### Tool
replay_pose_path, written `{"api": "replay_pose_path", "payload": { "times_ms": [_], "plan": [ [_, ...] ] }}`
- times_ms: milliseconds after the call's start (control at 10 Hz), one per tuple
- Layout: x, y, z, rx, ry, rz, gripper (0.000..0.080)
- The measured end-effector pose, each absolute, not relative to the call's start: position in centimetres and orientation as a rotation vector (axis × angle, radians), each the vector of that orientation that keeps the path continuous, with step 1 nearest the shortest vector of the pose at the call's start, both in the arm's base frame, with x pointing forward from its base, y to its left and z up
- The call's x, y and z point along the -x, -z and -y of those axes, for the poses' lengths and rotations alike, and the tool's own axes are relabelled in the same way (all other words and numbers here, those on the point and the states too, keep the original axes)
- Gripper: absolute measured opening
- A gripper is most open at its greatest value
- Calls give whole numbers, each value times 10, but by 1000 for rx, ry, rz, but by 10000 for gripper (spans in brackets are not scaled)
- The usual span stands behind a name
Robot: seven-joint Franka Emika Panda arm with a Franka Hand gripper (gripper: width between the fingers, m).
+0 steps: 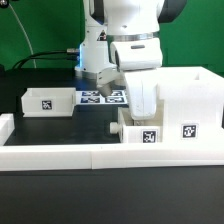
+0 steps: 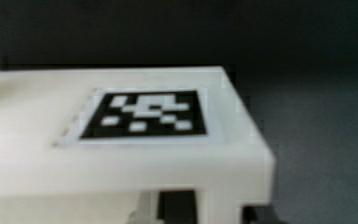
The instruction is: Assemble drawer
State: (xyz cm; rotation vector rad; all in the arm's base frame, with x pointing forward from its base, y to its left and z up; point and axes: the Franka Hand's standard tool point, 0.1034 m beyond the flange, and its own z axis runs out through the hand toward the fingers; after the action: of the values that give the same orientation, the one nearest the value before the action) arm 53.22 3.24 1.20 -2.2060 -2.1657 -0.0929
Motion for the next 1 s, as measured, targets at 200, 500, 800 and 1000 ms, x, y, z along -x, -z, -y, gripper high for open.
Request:
{"api": "replay_pose_path", "payload": {
  "times_ms": [200,500,800,1000],
  "plan": [
    [-534,-16,-33,2230,96,2147,304],
    [-540,-43,-31,2259,104,2154,594],
    [-548,-63,-12,2267,108,2184,646],
    [-549,-63,8,2257,105,2198,649]
  ]
}}
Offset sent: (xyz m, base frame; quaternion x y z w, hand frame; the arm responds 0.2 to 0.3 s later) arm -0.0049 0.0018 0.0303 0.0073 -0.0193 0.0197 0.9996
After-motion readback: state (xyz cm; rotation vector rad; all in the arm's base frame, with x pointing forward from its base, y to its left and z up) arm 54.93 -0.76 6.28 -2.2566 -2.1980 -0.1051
